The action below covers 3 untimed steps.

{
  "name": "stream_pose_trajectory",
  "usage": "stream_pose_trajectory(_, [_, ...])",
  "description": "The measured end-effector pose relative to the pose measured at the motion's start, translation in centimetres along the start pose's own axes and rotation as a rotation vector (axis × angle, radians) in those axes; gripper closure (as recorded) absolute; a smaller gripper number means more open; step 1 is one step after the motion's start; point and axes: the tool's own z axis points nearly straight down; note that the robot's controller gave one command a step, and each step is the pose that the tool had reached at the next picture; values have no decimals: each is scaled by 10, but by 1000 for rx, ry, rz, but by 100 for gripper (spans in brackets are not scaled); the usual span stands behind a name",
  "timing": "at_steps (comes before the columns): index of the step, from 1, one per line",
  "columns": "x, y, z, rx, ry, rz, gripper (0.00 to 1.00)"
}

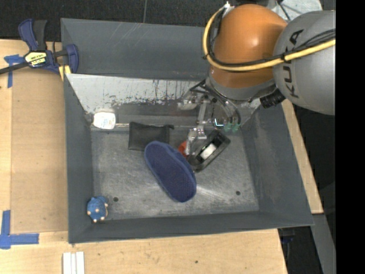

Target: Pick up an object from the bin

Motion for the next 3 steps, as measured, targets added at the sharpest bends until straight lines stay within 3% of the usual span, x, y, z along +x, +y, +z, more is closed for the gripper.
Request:
stream_pose_trajectory(1, [-22,72,146,-2,-11,31,0])
stream_pose_trajectory(2, [-37,47,127,-1,-11,118,0])
stream_pose_trajectory(3, [-41,37,120,-2,-13,184,0])
